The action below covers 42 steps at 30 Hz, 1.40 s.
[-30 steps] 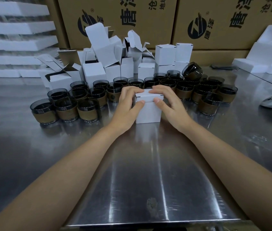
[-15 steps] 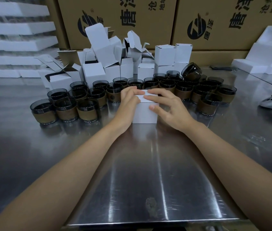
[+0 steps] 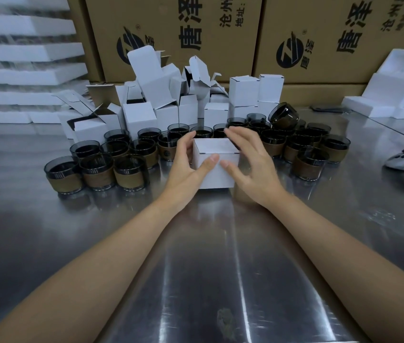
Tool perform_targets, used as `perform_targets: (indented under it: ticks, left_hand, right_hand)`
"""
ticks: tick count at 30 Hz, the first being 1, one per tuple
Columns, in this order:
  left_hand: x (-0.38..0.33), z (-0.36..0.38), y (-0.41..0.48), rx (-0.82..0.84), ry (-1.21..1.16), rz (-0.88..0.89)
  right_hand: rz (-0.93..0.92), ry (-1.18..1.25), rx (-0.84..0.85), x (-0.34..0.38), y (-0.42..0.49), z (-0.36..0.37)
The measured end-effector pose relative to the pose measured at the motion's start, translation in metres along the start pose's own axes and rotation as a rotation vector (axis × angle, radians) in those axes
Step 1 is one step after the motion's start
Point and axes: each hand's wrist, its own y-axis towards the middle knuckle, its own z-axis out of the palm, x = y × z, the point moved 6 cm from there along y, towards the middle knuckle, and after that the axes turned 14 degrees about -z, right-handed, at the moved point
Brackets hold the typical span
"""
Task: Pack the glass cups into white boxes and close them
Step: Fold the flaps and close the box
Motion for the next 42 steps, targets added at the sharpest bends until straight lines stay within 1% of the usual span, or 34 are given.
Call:
perform_targets:
  ticks: [3, 5, 9, 13, 15, 17, 19, 21, 22, 24, 26, 28, 33, 37, 42]
  left_hand:
    - [-0.002, 0.000, -0.001, -0.021, 0.065, 0.069]
    - [-0.003, -0.001, -0.003, -0.044, 0.051, 0.095]
    - [-0.006, -0.006, -0.003, -0.113, -0.029, 0.089]
    - [-0.005, -0.006, 0.003, -0.153, -0.036, 0.073]
    - [-0.003, -0.005, 0.008, -0.207, 0.090, 0.056]
    - [0.003, -0.002, 0.016, -0.259, 0.296, 0.027]
    - [0.010, 0.004, 0.023, -0.270, 0.513, -0.003]
    - [0.015, 0.010, 0.029, -0.258, 0.683, -0.037]
    - [0.018, 0.012, 0.032, -0.249, 0.749, -0.054]
    - [0.024, 0.016, 0.035, -0.226, 0.872, -0.088]
    - [0.028, 0.019, 0.037, -0.218, 0.968, -0.103]
    - [0.029, 0.019, 0.038, -0.221, 1.008, -0.107]
    - [0.030, 0.020, 0.038, -0.234, 0.972, -0.114]
    - [0.033, 0.021, 0.039, -0.230, 0.949, -0.111]
    - [0.033, 0.021, 0.040, -0.220, 0.938, -0.108]
  right_hand:
    - [-0.123, -0.188, 0.152, 0.008, 0.002, 0.007]
    - [-0.203, -0.288, 0.193, 0.014, 0.005, 0.010]
    - [-0.269, -0.364, 0.221, 0.022, 0.012, 0.017]
    - [-0.300, -0.481, 0.163, 0.020, 0.021, 0.010]
    - [-0.237, -0.538, 0.077, 0.009, 0.030, -0.002]
    - [-0.138, -0.577, -0.008, -0.008, 0.044, -0.015]
    - [-0.031, -0.606, -0.021, -0.028, 0.063, -0.020]
    - [0.066, -0.634, 0.040, -0.052, 0.085, -0.013]
    - [0.084, -0.661, 0.089, -0.064, 0.095, -0.005]
    - [0.068, -0.720, 0.185, -0.085, 0.112, 0.013]
    - [0.049, -0.768, 0.238, -0.106, 0.127, 0.028]
    - [0.050, -0.809, 0.258, -0.126, 0.138, 0.040]
    - [0.064, -0.896, 0.292, -0.163, 0.156, 0.061]
    - [0.151, -0.892, 0.355, -0.183, 0.154, 0.070]
    - [0.252, -0.849, 0.365, -0.193, 0.145, 0.072]
